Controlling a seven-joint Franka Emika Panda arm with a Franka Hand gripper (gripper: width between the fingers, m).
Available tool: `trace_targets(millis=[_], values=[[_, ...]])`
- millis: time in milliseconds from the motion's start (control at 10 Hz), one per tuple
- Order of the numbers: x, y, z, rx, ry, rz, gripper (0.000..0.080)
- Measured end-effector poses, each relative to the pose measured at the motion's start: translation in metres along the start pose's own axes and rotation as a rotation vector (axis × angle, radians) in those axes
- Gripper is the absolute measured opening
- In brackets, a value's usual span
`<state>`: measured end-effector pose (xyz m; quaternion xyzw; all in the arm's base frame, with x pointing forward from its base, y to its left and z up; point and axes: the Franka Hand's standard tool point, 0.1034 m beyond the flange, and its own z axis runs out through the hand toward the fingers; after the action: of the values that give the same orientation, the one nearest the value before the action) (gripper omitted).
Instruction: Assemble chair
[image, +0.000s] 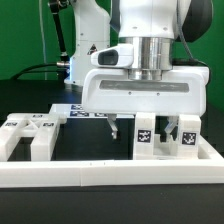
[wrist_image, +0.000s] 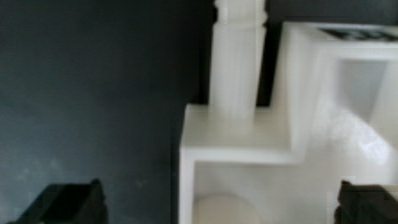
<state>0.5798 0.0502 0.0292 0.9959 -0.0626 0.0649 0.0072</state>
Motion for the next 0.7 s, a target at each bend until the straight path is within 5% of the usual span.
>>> trace_targets(millis=[400, 600, 700], values=[[-0.0024, 0.0008, 0.0091, -0.006, -0.006, -0.003, 0.0648], [-0.0027, 0.0012, 0.0096, -0.007, -0.007, -0.002, 0.0397], [-0.0026, 0.0014, 0.0096, -0.007, -0.007, -0.002, 0.0397]])
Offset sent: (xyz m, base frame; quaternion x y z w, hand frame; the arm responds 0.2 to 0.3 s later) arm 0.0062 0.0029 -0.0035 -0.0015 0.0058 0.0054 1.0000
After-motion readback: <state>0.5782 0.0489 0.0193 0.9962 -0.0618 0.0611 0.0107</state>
